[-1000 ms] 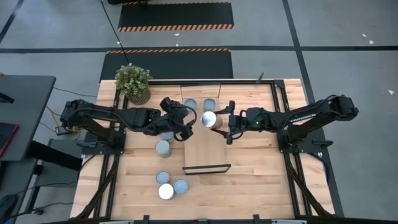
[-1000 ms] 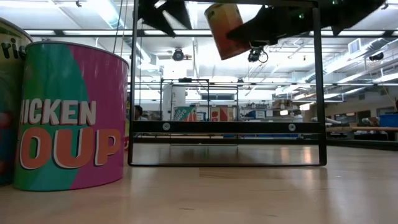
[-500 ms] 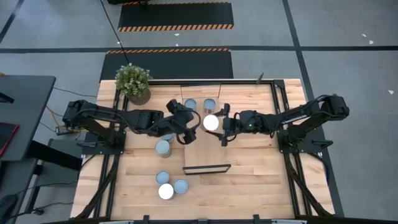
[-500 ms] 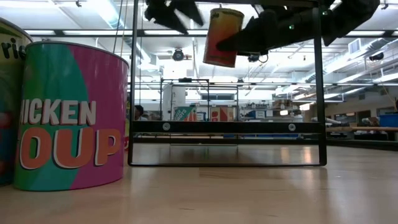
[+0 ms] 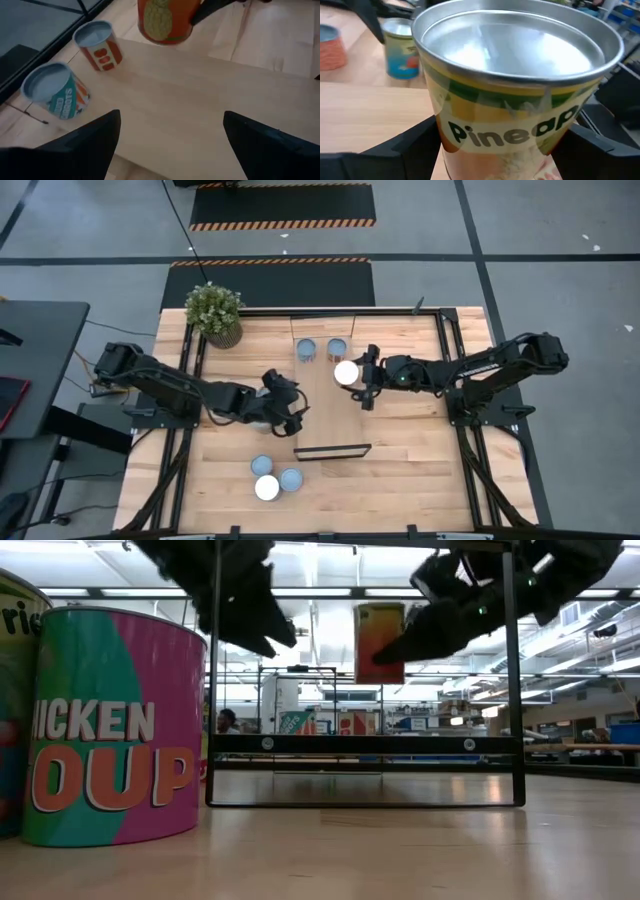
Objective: Pick and place cans onto a shelf
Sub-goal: Put the canned pineapple on the shelf
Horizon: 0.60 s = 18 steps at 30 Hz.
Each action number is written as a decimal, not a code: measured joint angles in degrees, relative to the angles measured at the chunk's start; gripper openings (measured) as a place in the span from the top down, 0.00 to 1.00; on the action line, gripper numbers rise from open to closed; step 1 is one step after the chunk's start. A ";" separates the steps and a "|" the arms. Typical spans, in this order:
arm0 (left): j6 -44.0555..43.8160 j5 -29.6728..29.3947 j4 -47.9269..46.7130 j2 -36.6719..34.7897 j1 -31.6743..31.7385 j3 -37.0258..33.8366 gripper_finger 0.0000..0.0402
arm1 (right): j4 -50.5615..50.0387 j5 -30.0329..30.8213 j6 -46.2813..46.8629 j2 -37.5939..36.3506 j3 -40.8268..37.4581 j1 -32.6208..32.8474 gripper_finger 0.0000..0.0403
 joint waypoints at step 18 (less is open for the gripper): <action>33.83 9.42 68.20 -10.37 0.40 -26.09 0.11 | 7.63 1.27 11.67 0.22 -6.15 -2.34 0.18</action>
